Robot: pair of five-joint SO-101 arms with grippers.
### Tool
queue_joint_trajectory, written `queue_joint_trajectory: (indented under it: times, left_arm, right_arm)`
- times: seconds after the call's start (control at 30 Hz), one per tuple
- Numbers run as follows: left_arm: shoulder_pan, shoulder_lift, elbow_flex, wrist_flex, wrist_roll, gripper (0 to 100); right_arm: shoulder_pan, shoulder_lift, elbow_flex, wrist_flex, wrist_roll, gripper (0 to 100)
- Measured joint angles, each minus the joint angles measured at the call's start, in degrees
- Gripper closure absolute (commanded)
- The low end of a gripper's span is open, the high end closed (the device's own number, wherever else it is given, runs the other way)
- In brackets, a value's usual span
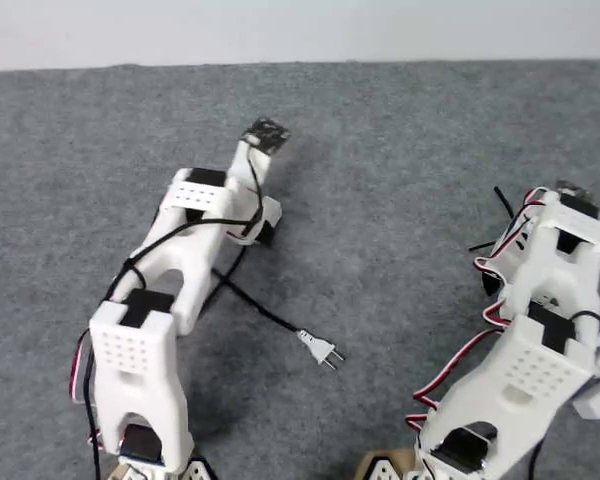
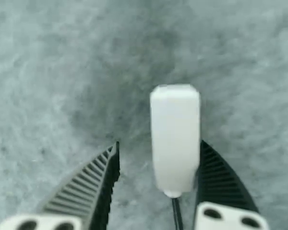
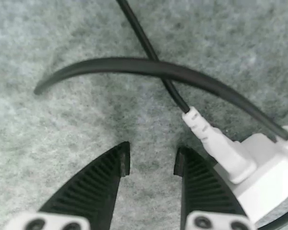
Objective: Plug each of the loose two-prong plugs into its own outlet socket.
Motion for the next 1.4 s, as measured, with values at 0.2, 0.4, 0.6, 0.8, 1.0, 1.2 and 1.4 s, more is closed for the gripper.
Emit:
queue_joint_trajectory:
  times: [0.2,0.4,0.6,0.8,1.0,1.2,1.4]
  left_arm:
    - [-1.7,0.0,0.0,-1.2,-0.3,76]
    - [-2.1,0.0,0.0,-2.5,-0.3,76]
    - [-2.5,-1.9,0.1,-2.5,-0.3,76]
    - [-5.4,-4.5,0.1,-2.5,-0.3,76]
    - [-7.0,-4.5,0.1,-3.9,-0.3,76]
    - [-6.8,-4.5,0.1,-4.0,-0.3,76]
    - [-5.8,-3.4,-0.1,-4.3,-0.3,68]
  right_arm:
    - [0.0,0.0,0.0,0.0,0.0,85.5]
    - [0.0,0.0,0.0,0.0,0.0,85.5]
    - [0.0,0.0,0.0,0.0,0.0,85.5]
    - [0.0,0.0,0.0,0.0,0.0,85.5]
    - [0.0,0.0,0.0,0.0,0.0,85.5]
    - [0.0,0.0,0.0,0.0,0.0,85.5]
    - [0.0,0.0,0.0,0.0,0.0,85.5]
